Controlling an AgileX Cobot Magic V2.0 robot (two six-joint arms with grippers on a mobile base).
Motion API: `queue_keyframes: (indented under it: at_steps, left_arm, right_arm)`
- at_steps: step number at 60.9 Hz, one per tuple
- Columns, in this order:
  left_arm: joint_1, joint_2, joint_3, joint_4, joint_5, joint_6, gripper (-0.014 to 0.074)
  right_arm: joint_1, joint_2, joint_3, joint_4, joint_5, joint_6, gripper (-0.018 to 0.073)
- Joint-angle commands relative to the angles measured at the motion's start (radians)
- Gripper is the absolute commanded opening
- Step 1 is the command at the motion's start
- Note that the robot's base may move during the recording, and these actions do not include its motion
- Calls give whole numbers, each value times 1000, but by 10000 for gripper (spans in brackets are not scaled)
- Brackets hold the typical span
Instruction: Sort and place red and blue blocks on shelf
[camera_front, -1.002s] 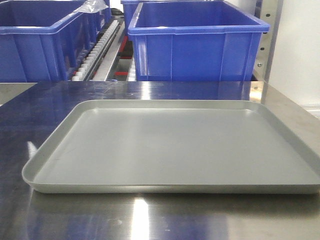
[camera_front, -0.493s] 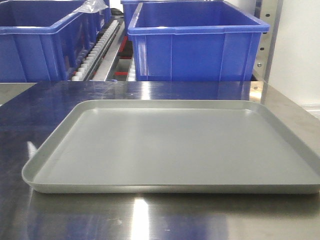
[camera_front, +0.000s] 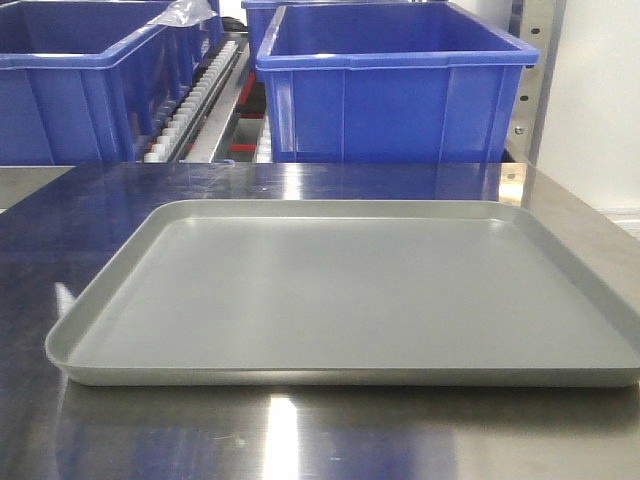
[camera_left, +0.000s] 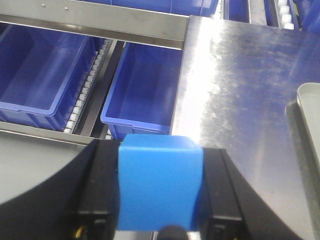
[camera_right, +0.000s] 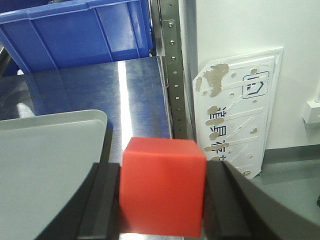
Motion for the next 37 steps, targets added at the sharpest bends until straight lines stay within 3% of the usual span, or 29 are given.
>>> queue_keyframes:
  at_steps: [1,37]
  left_arm:
    - [0,3,-29,18,-76,-1,122]
    - [0,3,-29,18,-76,-1,122]
  right_arm:
    - [-5,7,-28,-14,-88,-10,52]
    - [-5,7,-28,-14,-88,-10,52]
